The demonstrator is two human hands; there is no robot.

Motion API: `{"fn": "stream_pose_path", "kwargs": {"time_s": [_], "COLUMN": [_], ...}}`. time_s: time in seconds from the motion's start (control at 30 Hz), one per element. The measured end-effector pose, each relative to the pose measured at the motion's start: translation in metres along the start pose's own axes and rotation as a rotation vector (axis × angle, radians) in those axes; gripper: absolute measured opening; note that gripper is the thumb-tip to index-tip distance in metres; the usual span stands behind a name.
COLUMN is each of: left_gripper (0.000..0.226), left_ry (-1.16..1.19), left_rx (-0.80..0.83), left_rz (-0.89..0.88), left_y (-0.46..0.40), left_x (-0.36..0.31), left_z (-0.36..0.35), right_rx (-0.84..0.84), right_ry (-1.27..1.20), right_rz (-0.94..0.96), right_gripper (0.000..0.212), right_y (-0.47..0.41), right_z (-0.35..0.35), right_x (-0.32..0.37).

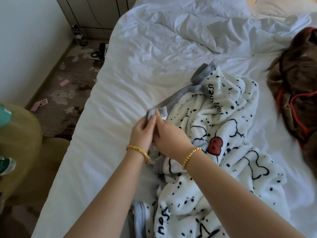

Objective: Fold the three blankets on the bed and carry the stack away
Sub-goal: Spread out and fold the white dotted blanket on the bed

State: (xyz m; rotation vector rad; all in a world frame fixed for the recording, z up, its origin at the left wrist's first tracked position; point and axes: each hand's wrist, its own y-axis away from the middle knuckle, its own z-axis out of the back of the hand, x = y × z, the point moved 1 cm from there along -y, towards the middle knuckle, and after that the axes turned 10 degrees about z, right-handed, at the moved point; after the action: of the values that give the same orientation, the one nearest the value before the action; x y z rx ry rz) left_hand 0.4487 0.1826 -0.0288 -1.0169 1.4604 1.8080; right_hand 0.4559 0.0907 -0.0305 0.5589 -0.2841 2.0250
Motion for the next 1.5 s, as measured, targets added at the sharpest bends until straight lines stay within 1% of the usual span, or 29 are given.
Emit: {"fn": "stream_pose_path", "kwargs": {"time_s": [0.07, 0.13, 0.2, 0.23, 0.3, 0.37, 0.43, 0.47, 0.53, 0.57, 0.63, 0.7, 0.77, 0.83, 0.87, 0.9, 0.93, 0.97, 1.03, 1.07, 1.1, 1.13, 1.2, 1.23, 1.3, 1.33, 1.37, 1.47, 1.5], "left_gripper": [0.029, 0.035, 0.032, 0.027, 0.019, 0.021, 0.024, 0.024, 0.025, 0.026, 0.031, 0.036, 0.038, 0.039, 0.039, 0.039, 0.038, 0.037, 0.034, 0.033, 0.033, 0.034, 0.034, 0.034, 0.034, 0.035, 0.035, 0.032, 0.028], "left_ry": [-0.061, -0.074, -0.081, -0.115, -0.253, -0.491, -0.717, -0.761, -0.714, -0.661, -0.585, -0.517, -0.369, -0.277, -0.27, -0.272, -0.284, -0.3, -0.319, -0.323, -0.33, -0.337, -0.342, -0.34, -0.336, -0.336, -0.329, -0.265, -0.232], "left_rx": [-0.188, -0.355, -0.411, -0.388, -0.248, -0.071, 0.017, 0.026, 0.033, 0.037, 0.042, -0.006, -0.121, -0.203, -0.207, -0.196, -0.185, -0.178, -0.172, -0.169, -0.165, -0.158, -0.14, -0.129, -0.107, -0.098, -0.09, -0.066, -0.057], "left_rz": [-0.006, -0.01, -0.044, -0.075, -0.121, -0.118, -0.084, -0.063, -0.011, 0.025, 0.1, 0.153, 0.217, 0.253, 0.248, 0.233, 0.209, 0.18, 0.139, 0.13, 0.129, 0.131, 0.133, 0.138, 0.141, 0.14, 0.143, 0.159, 0.166], "left_y": [-0.008, -0.013, -0.016, -0.016, -0.018, -0.022, -0.028, -0.032, -0.039, -0.042, -0.046, -0.052, -0.059, -0.062, -0.061, -0.059, -0.056, -0.053, -0.049, -0.049, -0.05, -0.05, -0.05, -0.049, -0.048, -0.048, -0.047, -0.045, -0.043], "left_x": [-0.001, -0.001, 0.0, 0.002, 0.01, 0.026, 0.045, 0.052, 0.062, 0.064, 0.067, 0.066, 0.064, 0.063, 0.063, 0.064, 0.065, 0.066, 0.067, 0.068, 0.069, 0.07, 0.073, 0.074, 0.076, 0.077, 0.078, 0.078, 0.078], "left_z": [-0.006, -0.015, -0.03, -0.04, -0.065, -0.09, -0.107, -0.111, -0.112, -0.11, -0.104, -0.095, -0.084, -0.075, -0.074, -0.075, -0.077, -0.079, -0.082, -0.082, -0.081, -0.08, -0.078, -0.077, -0.076, -0.075, -0.074, -0.07, -0.069], "right_rx": [0.021, 0.014, -0.141, -0.252, -0.43, -0.487, -0.428, -0.377, -0.279, -0.265, -0.311, -0.313, -0.113, 0.113, 0.161, 0.156, 0.105, -0.004, -0.331, -0.472, -0.541, -0.508, -0.315, -0.247, -0.232, -0.277, -0.33, -0.384, -0.376], "right_ry": [-0.072, -0.059, -0.005, 0.064, 0.176, 0.185, 0.175, 0.179, 0.176, 0.148, 0.087, 0.109, 0.176, 0.228, 0.242, 0.249, 0.228, 0.182, 0.117, 0.152, 0.188, 0.191, 0.125, 0.091, 0.011, -0.077, -0.227, -0.96, -1.156], "right_rz": [0.093, 0.099, -0.001, -0.078, -0.282, -0.501, -0.627, -0.656, -0.716, -0.75, -0.758, -0.642, -0.484, -0.39, -0.381, -0.391, -0.417, -0.439, -0.421, -0.374, -0.33, -0.32, -0.39, -0.447, -0.567, -0.616, -0.649, -0.658, -0.663], "right_gripper": [0.059, 0.053, 0.048, 0.048, 0.052, 0.058, 0.068, 0.074, 0.084, 0.084, 0.07, 0.056, 0.045, 0.031, 0.029, 0.032, 0.036, 0.039, 0.04, 0.041, 0.045, 0.053, 0.068, 0.066, 0.048, 0.041, 0.036, 0.016, 0.01], "right_y": [0.005, 0.01, 0.013, 0.014, 0.012, 0.006, 0.002, 0.0, -0.001, -0.001, 0.004, 0.016, 0.036, 0.058, 0.066, 0.07, 0.072, 0.072, 0.07, 0.069, 0.066, 0.062, 0.051, 0.046, 0.039, 0.036, 0.035, 0.038, 0.041], "right_z": [0.002, 0.007, 0.017, 0.023, 0.036, 0.05, 0.06, 0.062, 0.062, 0.061, 0.057, 0.042, 0.012, -0.018, -0.027, -0.032, -0.03, -0.025, -0.011, -0.005, -0.002, -0.001, 0.002, 0.002, 0.007, 0.013, 0.018, 0.033, 0.037], "right_x": [-0.009, -0.028, -0.057, -0.072, -0.104, -0.133, -0.158, -0.169, -0.187, -0.194, -0.194, -0.181, -0.16, -0.139, -0.133, -0.131, -0.13, -0.128, -0.124, -0.121, -0.119, -0.117, -0.118, -0.122, -0.131, -0.133, -0.133, -0.128, -0.127]}}
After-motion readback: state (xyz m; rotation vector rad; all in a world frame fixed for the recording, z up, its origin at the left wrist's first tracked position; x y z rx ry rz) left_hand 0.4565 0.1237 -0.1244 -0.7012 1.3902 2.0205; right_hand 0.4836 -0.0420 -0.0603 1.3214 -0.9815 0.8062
